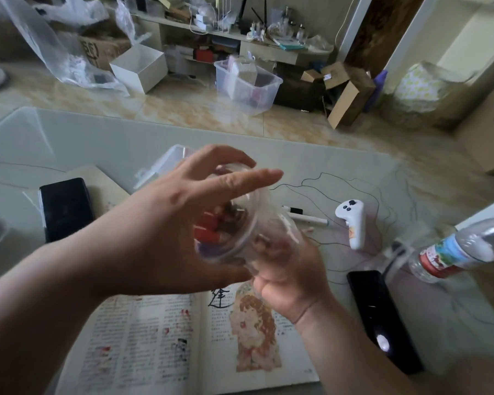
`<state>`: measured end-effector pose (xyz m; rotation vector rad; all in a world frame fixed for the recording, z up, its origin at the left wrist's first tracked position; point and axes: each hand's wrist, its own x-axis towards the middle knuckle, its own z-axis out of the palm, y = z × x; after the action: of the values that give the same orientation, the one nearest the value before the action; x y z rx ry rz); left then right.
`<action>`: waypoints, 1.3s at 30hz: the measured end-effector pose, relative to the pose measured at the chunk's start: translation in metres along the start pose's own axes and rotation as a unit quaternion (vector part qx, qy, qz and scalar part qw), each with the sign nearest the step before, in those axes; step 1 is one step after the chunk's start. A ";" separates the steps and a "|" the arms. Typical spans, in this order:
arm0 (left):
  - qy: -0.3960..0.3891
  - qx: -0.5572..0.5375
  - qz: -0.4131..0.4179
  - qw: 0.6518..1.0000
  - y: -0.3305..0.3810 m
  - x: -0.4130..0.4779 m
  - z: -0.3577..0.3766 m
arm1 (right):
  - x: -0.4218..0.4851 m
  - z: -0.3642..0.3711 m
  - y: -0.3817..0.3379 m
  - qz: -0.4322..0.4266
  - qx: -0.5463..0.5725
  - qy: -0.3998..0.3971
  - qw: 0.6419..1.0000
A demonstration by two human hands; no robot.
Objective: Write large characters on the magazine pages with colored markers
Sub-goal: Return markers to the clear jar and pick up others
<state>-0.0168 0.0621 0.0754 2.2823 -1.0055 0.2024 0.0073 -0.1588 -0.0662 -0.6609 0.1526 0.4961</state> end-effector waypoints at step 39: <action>0.220 -0.365 -0.313 0.849 -0.041 -0.003 0.015 | 0.017 -0.025 -0.036 -0.198 -0.281 0.482 0.806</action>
<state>0.0085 0.0759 0.0427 1.6163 -0.0256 0.0417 0.0399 -0.1925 -0.0706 -1.4616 0.8340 -0.2737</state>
